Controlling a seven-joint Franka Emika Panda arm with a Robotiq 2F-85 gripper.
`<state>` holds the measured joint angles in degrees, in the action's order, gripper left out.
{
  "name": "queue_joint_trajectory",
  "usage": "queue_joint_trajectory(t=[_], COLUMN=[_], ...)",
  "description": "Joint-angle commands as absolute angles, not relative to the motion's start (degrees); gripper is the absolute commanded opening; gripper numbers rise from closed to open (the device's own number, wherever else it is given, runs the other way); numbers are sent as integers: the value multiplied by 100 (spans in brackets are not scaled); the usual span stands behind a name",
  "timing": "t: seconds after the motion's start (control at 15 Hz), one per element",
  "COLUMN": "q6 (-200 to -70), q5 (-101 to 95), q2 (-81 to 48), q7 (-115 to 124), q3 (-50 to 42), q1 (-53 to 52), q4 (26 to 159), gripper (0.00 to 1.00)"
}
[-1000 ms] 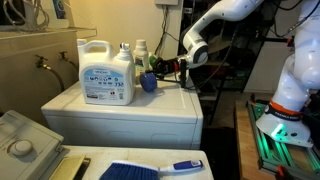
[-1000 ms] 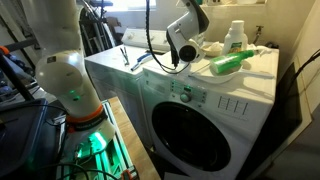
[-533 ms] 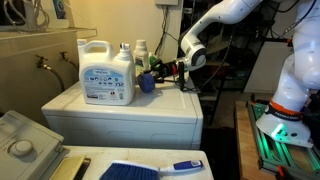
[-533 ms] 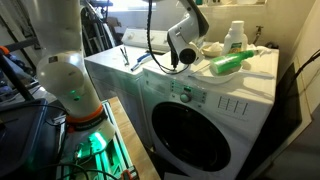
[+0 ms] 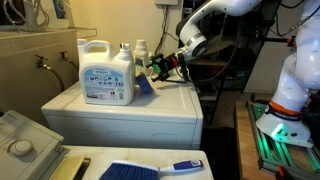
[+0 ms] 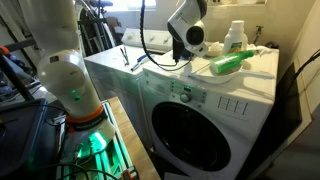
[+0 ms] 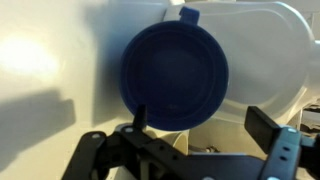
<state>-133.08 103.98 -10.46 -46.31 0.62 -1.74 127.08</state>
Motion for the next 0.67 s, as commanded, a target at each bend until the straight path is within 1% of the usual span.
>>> queue_joint_trajectory(t=[0.0,0.4,0.6], q6=[-13388,-12877,-12094], q5=[9050,6944,6215], q2=[-826,-854,-1019], q7=[-3395,-1839,-1730], q3=[14,16,8], q1=[-258,-162,-57], q4=[12587,12010,11666], gripper=[100,100,100])
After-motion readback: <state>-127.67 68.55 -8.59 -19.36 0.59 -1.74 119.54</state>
